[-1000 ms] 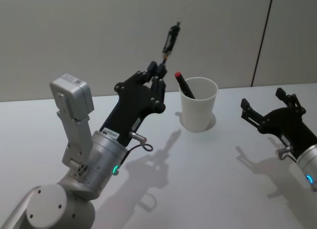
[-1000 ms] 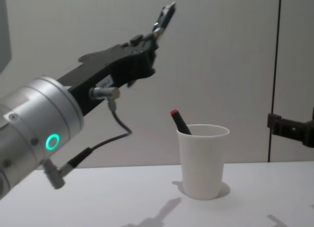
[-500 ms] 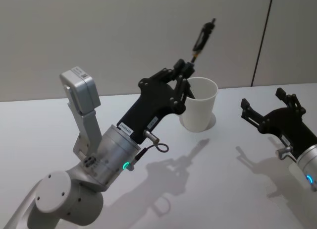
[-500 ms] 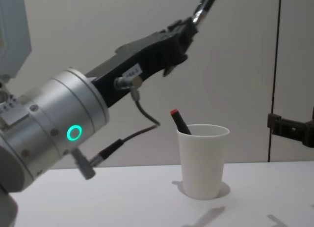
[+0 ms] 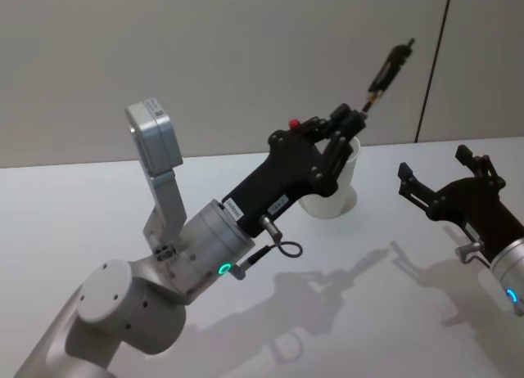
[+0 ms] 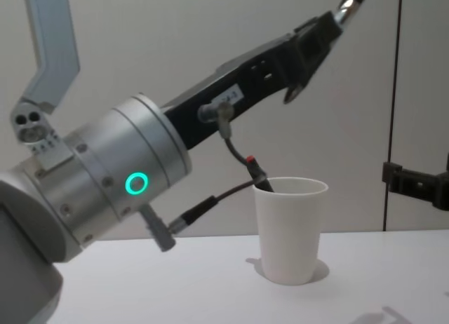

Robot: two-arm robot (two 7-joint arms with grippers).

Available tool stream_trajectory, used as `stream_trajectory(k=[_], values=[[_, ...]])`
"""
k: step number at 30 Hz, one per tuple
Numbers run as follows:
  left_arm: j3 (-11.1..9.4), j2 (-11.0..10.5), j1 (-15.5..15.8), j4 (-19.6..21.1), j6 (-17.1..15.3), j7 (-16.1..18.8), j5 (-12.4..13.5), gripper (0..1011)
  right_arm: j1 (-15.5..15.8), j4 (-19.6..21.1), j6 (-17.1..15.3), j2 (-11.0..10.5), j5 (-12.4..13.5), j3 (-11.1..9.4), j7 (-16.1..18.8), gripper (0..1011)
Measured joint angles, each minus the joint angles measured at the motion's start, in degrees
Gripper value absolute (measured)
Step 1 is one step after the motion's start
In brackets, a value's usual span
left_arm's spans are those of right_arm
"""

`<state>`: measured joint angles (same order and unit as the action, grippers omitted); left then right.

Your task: Place the pen into the pen holder.

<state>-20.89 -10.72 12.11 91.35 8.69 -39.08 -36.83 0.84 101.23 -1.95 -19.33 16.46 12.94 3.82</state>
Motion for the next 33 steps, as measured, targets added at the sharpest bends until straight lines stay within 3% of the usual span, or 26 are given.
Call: stream_trajectory(k=[14,33], values=[[-0.64,1.09,2.0,-2.41,-2.13,-4.49,-2.07,116,0.0,0.04,-0.07,0.0,0.17,-0.02,0.12,1001],[-1.05,1.09,2.48,-3.16,-3.52,-5.73,-2.5,116,0.76,3.08,-2.87,-1.05,5.37,-1.2,2.69,1001]])
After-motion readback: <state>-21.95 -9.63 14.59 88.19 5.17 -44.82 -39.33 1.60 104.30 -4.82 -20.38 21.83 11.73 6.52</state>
